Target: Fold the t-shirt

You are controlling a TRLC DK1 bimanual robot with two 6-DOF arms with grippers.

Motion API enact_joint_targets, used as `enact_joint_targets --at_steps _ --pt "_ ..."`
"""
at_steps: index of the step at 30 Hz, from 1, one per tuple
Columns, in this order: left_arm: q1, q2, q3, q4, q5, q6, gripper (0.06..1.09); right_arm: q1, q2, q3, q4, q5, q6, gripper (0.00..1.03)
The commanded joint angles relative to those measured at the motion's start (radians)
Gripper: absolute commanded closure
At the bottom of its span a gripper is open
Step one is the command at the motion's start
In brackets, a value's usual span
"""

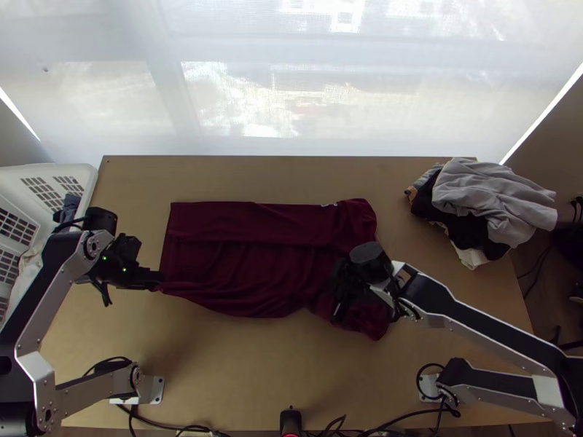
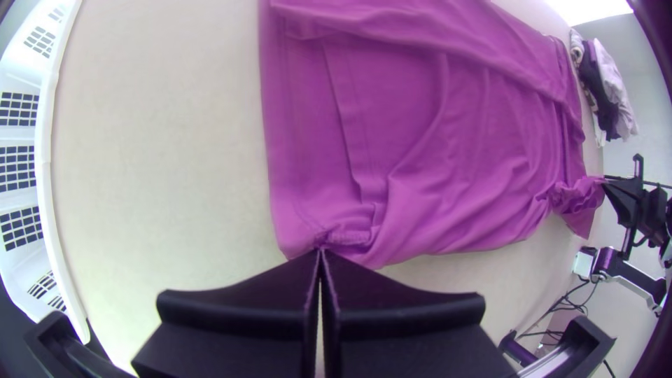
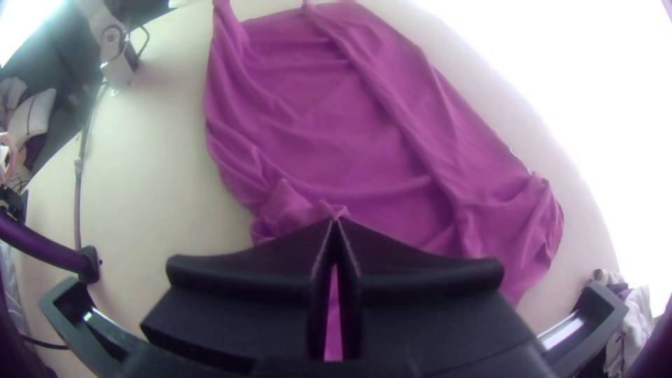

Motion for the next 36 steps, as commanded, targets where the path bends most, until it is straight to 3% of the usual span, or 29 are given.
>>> enact_joint_targets --at_steps 1,22,36 --pt "0.021 -0.053 -0.005 0.002 0.005 0.005 1.05 -0.086 -0.041 0.037 -0.043 0.0 -0.008 1.0" --pt "0.081 -0.151 0.067 0.021 0.008 -0.013 1.05 -0.273 -0.152 0.114 -0.114 0.0 -0.029 1.0" --pt "0.081 -0.173 0.107 0.057 0.013 -0.036 1.05 -0.359 -0.052 0.227 -0.1 0.0 -0.086 1.0"
